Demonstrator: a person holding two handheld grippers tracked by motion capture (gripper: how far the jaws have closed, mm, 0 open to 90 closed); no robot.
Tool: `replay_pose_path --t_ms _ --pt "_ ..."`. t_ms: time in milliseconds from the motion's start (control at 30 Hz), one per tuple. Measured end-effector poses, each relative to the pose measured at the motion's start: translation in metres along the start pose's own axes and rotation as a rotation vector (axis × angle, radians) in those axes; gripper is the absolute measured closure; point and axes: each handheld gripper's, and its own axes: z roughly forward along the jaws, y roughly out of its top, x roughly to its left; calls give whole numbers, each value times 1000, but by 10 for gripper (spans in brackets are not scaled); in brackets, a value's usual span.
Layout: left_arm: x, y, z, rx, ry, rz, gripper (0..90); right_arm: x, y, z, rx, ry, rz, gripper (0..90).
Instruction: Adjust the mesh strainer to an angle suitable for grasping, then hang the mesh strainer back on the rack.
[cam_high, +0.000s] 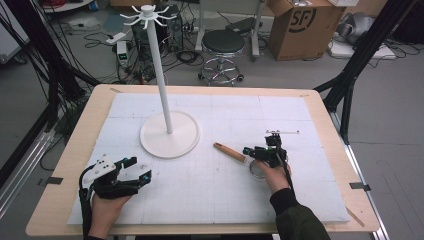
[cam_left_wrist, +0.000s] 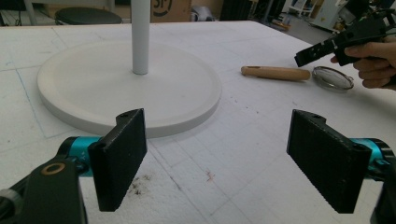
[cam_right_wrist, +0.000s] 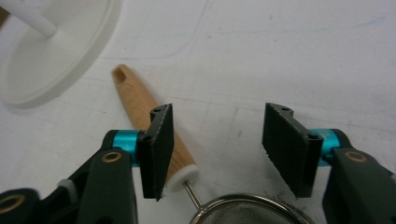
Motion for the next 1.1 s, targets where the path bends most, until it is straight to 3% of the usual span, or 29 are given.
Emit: replay_pose_path --t_ms 167,333,700,1100 --pt "0 0 0 3 1 -3 206 3 1 -2 -22 67 -16 413" --pt "0 0 0 2 0 -4 206 7 1 1 -5 123 -46 398" --pt "0 0 1 3 -1 -1 206 12 1 6 36 144 -82 394" --pt "0 0 1 4 -2 -2 207 17 13 15 152 136 -131 422"
